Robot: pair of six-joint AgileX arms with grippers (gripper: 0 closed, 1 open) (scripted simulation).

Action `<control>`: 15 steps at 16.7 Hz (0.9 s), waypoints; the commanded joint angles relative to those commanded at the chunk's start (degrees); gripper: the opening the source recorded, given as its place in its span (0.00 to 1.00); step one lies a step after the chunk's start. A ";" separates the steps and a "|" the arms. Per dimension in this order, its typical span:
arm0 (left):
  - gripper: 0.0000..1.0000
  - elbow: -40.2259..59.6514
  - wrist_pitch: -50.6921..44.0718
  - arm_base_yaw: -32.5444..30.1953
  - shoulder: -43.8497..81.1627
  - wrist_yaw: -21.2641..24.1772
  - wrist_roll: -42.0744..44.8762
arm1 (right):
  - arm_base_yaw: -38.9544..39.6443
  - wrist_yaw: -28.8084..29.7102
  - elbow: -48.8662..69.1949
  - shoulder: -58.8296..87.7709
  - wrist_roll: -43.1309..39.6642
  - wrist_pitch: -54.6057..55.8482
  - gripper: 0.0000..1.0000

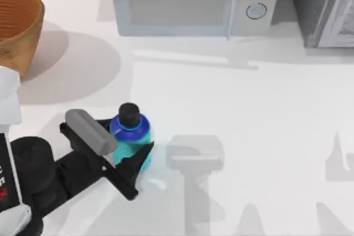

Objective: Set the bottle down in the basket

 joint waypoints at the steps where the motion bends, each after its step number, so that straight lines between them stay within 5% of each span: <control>1: 0.00 0.00 0.00 0.00 0.00 0.00 0.00 | 0.00 0.00 0.00 0.00 0.00 0.00 1.00; 8: 0.00 7.52 -4.12 2.31 -2.11 3.34 1.77 | 0.00 0.00 0.00 0.00 0.00 0.00 1.00; 15: 0.00 30.72 -26.18 12.00 -3.52 13.87 5.80 | 0.00 0.00 0.00 0.00 0.00 0.00 1.00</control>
